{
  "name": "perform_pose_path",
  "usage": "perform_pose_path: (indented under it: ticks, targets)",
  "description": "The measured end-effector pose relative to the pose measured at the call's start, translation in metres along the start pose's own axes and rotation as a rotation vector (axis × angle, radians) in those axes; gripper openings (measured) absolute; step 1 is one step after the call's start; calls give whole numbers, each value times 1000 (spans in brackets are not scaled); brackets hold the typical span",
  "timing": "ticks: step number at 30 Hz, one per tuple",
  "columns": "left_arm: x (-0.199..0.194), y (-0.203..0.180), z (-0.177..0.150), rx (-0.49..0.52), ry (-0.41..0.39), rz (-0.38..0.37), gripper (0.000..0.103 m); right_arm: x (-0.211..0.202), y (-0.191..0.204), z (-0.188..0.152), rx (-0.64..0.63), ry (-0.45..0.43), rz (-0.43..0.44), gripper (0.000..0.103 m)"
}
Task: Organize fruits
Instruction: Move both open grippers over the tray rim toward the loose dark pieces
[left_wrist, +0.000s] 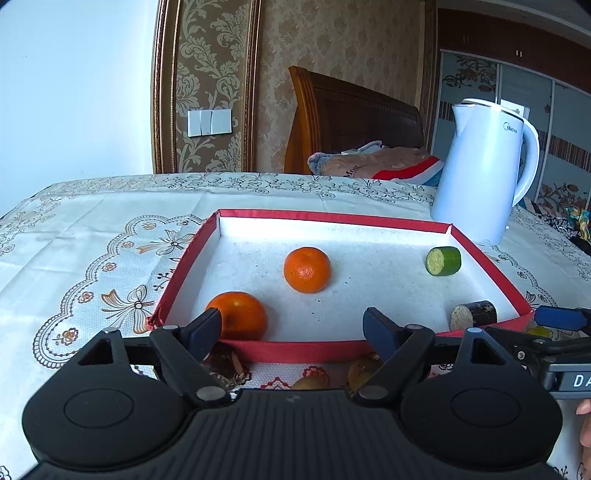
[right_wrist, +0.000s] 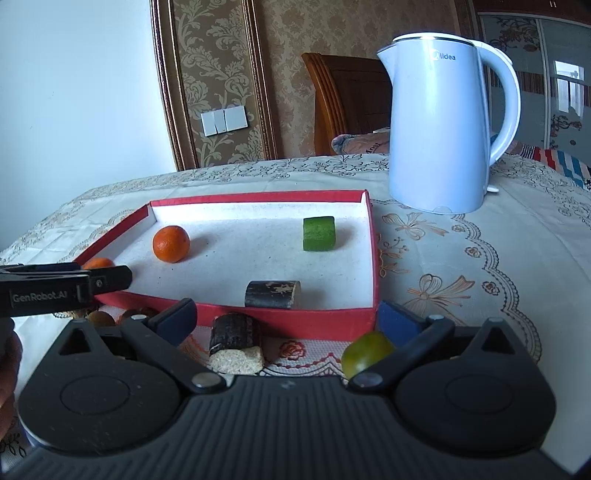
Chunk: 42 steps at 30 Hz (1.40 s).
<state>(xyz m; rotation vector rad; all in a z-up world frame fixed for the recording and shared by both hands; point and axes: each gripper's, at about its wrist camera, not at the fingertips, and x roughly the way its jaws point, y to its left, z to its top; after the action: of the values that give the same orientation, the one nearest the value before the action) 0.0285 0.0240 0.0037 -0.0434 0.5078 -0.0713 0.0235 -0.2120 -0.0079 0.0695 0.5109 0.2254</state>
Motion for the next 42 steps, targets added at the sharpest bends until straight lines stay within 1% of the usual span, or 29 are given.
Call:
perform_pose_path:
  ticks: [10, 17, 22, 27, 32, 42]
  targets:
    - [-18, 13, -4, -30, -42, -3, 84, -5, 2, -3, -16, -8, 1, 103]
    - [-20, 25, -5, -88, -36, -5, 84, -11, 6, -5, -43, -21, -2, 96]
    - [-20, 24, -6, -78, -34, -5, 84, -20, 4, -9, -39, -32, 13, 95]
    - [-21, 24, -7, -78, -33, -3, 84, -20, 10, -11, -72, -30, 18, 93]
    - [-20, 24, -7, -76, -30, -3, 84, -19, 10, -12, -75, -22, 19, 93]
    - [-19, 18, -8, -40, -29, -4, 84, -15, 19, -13, -127, -4, -11, 92]
